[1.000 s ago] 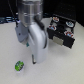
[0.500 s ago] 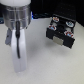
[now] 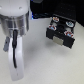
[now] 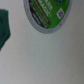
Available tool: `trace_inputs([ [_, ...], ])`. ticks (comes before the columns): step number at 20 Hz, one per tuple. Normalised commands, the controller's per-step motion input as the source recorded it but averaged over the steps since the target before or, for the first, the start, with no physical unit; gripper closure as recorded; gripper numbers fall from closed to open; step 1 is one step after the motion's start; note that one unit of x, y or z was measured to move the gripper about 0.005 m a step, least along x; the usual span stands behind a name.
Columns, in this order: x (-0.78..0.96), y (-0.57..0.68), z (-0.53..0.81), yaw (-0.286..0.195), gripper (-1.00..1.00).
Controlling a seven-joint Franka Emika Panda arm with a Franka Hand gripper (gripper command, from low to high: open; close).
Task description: Open the kcup holder, insert the kcup into the holder, and close the kcup holder
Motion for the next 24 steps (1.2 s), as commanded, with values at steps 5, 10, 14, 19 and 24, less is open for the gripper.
trace_inputs([
  [5, 0.21, -0.27, -0.17, -0.126, -1.00],
  [10, 0.12, -0.23, -0.16, -0.106, -1.00],
  [14, 0.11, -0.15, -0.10, -0.095, -1.00],
  [19, 0.05, -0.06, 0.04, -0.061, 1.00],
  [24, 0.05, -0.02, 0.13, -0.034, 1.00],
])
